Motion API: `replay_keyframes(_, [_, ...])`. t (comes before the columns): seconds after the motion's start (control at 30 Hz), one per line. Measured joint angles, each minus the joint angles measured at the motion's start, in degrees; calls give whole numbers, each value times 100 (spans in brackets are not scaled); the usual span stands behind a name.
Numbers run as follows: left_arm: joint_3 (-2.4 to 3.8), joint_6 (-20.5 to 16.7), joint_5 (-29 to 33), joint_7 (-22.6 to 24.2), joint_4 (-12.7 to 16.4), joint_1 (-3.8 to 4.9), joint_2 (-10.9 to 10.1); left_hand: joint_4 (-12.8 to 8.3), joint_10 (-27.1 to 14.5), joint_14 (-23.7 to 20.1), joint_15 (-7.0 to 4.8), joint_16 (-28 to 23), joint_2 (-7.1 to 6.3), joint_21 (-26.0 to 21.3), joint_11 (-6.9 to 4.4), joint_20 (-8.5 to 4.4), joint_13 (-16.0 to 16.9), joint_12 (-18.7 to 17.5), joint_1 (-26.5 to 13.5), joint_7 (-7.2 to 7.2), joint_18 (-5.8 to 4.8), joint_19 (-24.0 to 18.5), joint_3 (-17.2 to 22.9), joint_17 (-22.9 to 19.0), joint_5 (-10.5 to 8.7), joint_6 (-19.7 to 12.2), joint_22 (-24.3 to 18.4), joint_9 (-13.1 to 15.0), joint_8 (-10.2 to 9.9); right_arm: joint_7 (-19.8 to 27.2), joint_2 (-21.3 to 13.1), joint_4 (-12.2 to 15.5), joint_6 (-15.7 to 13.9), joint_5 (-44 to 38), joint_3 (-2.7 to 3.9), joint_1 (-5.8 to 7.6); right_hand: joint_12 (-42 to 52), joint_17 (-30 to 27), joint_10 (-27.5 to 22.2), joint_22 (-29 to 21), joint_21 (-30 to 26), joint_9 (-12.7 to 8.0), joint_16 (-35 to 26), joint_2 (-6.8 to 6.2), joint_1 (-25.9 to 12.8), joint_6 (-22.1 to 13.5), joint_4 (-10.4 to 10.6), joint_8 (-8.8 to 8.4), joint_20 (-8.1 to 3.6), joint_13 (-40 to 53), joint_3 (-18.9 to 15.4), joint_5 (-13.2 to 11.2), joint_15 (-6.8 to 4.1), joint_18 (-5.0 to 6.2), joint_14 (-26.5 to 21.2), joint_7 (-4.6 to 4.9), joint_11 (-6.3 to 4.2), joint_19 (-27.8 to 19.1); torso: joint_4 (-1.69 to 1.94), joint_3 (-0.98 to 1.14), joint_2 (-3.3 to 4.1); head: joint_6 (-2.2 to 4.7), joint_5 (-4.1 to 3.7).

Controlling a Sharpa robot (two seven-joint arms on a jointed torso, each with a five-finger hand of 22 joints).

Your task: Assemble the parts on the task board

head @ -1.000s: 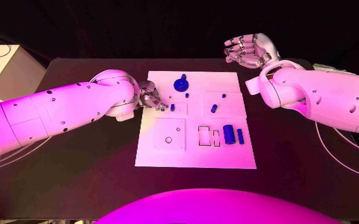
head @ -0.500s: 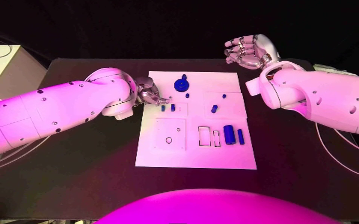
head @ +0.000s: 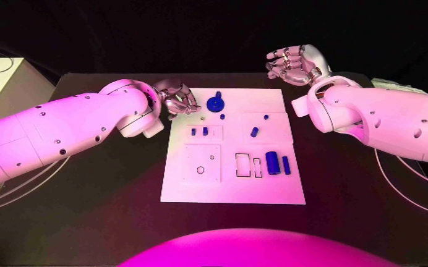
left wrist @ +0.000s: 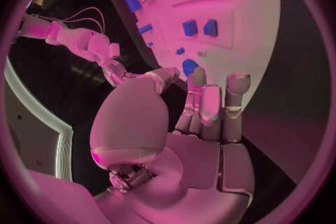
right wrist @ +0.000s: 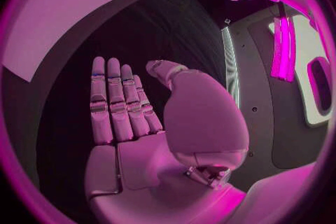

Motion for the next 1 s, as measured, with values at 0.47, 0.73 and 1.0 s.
replay_keyframes(0.47, [-163, -291, -602, 1784, -780, -77, 763, -984, -576, -1242, 183, -793, -223, -540, 203, 186, -1005, -1086, 716, 140, 175, -928, 614, -1567, -44, 150, -702, -1114, -768, -10, 11, -19, 14, -4, 0, 0, 0, -29, 0, -41, 0, 0, 0, 0, 0, 1, -56, 0, 0, 0, 26, -22, 0, 0, 0, -1, 0, 0, -16, -8, 27, 129, -120])
replay_keyframes(0.73, [-207, -374, -1570, 2221, -1183, -95, 1133, -1086, -596, -1274, 214, -725, -387, -565, 223, 217, -1272, -1355, 597, 110, 176, -1041, 512, -1765, -219, 182, -720, -1338, -901, -21, 24, -15, 25, -5, 0, 0, 0, -29, 0, -47, 0, 1, 0, 0, 0, 1, -72, 0, 0, 0, 42, -22, 0, 0, 0, -1, 0, 0, -20, -7, 32, 161, -151])
replay_keyframes(1.0, [-289, -301, -2418, 2257, -1451, -99, 1393, -1181, -813, -1408, 263, -710, -476, -565, 275, 258, -1532, -1655, 559, 2, 175, -1082, 374, -2085, -303, 295, -712, -1547, -1057, -31, 34, -5, 30, -6, 1, 0, 0, -36, 0, -46, 0, 1, 0, 0, 0, 2, -72, 0, 0, 0, 42, -22, 0, 0, 0, -2, 0, 0, -22, -6, 31, 153, -159])
